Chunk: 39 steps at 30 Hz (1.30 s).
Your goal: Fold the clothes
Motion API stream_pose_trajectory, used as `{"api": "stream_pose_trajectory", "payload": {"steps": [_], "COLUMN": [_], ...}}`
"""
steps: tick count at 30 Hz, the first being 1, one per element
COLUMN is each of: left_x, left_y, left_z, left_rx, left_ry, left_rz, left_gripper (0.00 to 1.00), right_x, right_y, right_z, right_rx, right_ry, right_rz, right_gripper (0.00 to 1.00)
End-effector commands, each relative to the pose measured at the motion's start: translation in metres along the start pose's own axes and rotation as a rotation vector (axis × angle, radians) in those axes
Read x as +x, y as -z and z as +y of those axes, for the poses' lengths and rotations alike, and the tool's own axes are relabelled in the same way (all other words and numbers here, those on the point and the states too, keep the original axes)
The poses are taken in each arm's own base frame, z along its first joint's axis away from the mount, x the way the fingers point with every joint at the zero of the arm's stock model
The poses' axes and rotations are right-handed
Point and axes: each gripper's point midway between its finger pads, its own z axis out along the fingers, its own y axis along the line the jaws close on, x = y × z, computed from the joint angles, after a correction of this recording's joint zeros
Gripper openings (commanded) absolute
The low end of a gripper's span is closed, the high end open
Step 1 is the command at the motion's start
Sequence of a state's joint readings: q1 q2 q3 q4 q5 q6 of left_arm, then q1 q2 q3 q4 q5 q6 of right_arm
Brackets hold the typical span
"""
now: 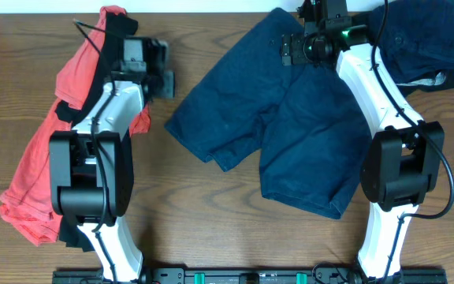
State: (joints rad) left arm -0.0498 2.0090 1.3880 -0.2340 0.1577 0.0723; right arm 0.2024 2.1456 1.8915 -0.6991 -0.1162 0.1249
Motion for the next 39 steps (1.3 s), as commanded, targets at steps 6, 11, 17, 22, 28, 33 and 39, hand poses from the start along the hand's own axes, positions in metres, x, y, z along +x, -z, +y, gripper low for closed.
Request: {"api": "stream_pose_trajectory", "payload": {"steps": [6,11,17,22,28,33,39], "left_x": [-0.001,0.053,0.087,0.100,0.116,0.125,0.134], "left_y": [-0.007,-0.001,0.009,0.015,0.015,0.015,0.017], "left_z": [-0.002,-0.003,-0.010,-0.017,-0.017,-0.019,-0.020], "left_rx": [0.015,0.011,0.041,0.083,0.082,0.089,0.089], "left_ry": [0.052,0.075,0.084,0.082,0.088,0.097,0.100], "left_rz": [0.000,0.224,0.368,0.426,0.467,0.493,0.522], "left_gripper": [0.19,0.31,0.49,0.49,0.36,0.34,0.33], "right_x": [-0.008,-0.007,-0.009,-0.009,-0.008,-0.009,-0.008], "right_y": [0.012,0.012,0.012,0.012,0.012,0.012,0.012], "right_z": [0.004,0.004,0.004,0.004,0.004,0.004,0.004], "right_rx": [-0.008,-0.007,-0.009,-0.009,-0.008,-0.009,-0.009], "right_ry": [0.003,0.002,0.003,0.004,0.003,0.004,0.003], "right_rz": [-0.022,-0.017,-0.026,-0.024,-0.022,-0.023,-0.022], "right_gripper": [0.88,0.89,0.91,0.91,0.91,0.91,0.91]}}
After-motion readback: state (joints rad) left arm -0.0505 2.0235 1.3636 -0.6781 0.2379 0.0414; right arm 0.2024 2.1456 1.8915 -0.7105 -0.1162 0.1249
